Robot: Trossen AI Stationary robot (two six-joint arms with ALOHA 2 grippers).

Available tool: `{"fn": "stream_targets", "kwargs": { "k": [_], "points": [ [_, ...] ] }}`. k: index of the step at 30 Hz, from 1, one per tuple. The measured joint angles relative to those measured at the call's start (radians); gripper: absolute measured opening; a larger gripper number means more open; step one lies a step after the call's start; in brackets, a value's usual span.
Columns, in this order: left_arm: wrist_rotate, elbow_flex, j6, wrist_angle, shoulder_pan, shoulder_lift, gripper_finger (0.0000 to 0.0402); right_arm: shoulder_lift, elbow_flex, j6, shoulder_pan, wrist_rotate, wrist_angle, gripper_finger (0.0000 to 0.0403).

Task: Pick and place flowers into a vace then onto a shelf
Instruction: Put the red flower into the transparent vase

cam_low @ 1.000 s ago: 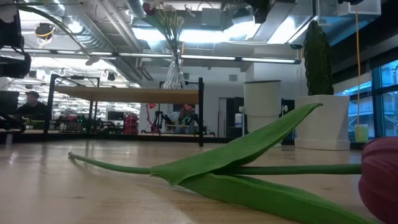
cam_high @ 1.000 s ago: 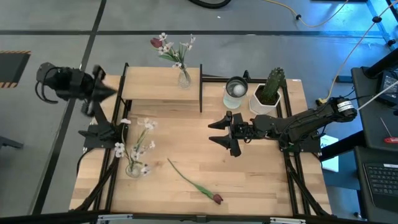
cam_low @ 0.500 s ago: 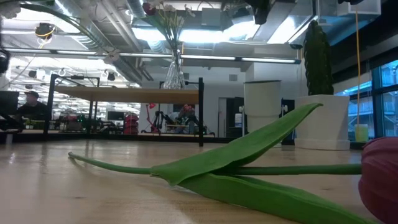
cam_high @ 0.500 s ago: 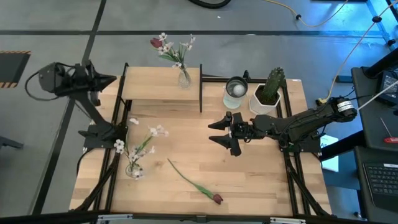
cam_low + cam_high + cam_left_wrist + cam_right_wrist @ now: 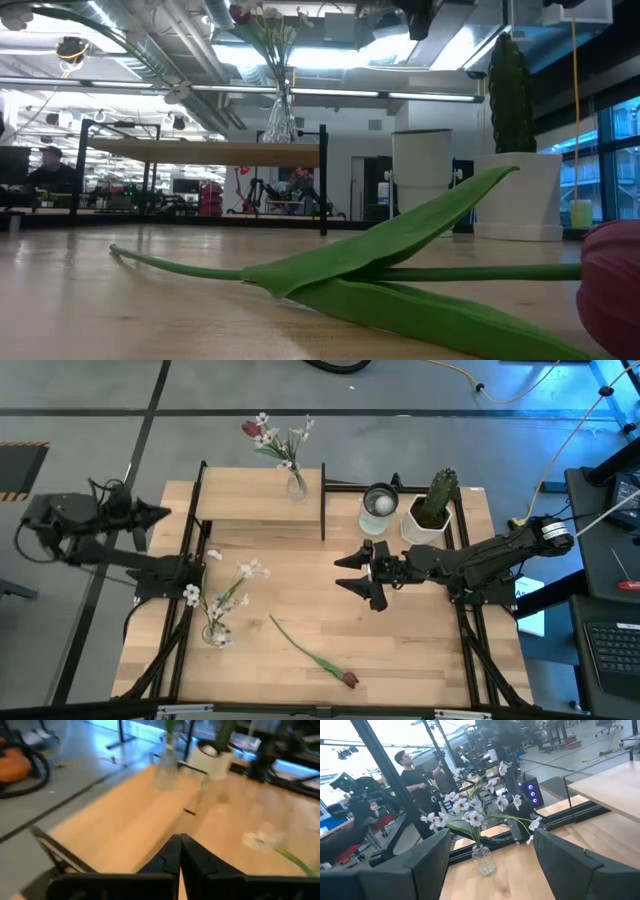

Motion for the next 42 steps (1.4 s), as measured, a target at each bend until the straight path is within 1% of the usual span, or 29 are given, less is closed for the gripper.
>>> {"fn": "stream_targets", "kwargs": {
  "k": [5,10,14,17,19,21,23,25,27,28,30,32,35,37,40,42],
  "points": [
    [0.214,-0.054,0.096,0.111,0.215,-0.055,0.0003,0.031,0.000,0.005,0.002,0.000,-0.002,0.0287],
    [0.416,-0.130,0.121,0.227,0.396,-0.178,0.0003,0.070,0.000,0.010,0.010,-0.002,-0.002,0.0287],
    [0.568,-0.196,0.126,0.293,0.527,-0.273,0.0003,0.092,0.000,0.058,0.010,-0.003,0.000,0.0287],
    [0.656,-0.231,0.133,0.280,0.622,-0.280,0.0003,0.104,0.000,0.065,0.010,-0.003,0.007,0.0287],
    [0.708,-0.238,0.169,0.262,0.668,-0.277,0.0003,0.104,-0.001,0.092,0.012,-0.006,0.006,0.0287],
    [0.793,-0.262,0.204,0.315,0.717,-0.269,0.0003,0.104,-0.001,0.102,0.012,-0.029,0.000,0.0287],
    [0.854,-0.296,0.221,0.351,0.756,-0.276,0.0003,0.104,0.002,0.090,0.012,-0.069,-0.014,0.0287],
    [0.866,-0.311,0.223,0.399,0.783,-0.283,0.0004,0.104,0.034,0.109,0.022,-0.114,-0.098,0.0287],
    [0.862,-0.325,0.233,0.382,0.796,-0.281,0.0004,0.105,0.112,0.136,0.046,-0.124,-0.292,0.0287],
    [0.864,-0.328,0.243,0.379,0.796,-0.282,0.0004,0.108,0.163,0.146,0.060,-0.119,-0.415,0.0287],
    [0.869,-0.334,0.255,0.392,0.796,-0.282,0.0004,0.130,0.278,0.173,0.090,-0.074,-0.650,0.0287],
    [0.861,-0.342,0.255,0.384,0.795,-0.282,0.0004,0.160,0.389,0.198,0.121,-0.043,-0.835,0.0287],
    [0.856,-0.341,0.256,0.392,0.792,-0.282,0.0004,0.214,0.541,0.258,0.164,-0.038,-0.999,0.0287],
    [0.853,-0.341,0.256,0.392,0.791,-0.282,0.0004,0.262,0.618,0.327,0.194,-0.038,-1.080,0.0287],
    [0.853,-0.341,0.252,0.392,0.792,-0.282,0.0004,0.345,0.699,0.415,0.234,-0.057,-1.173,0.0287],
    [0.852,-0.341,0.251,0.392,0.792,-0.282,0.0004,0.397,0.737,0.464,0.256,-0.081,-1.195,0.0287]
  ]
}}
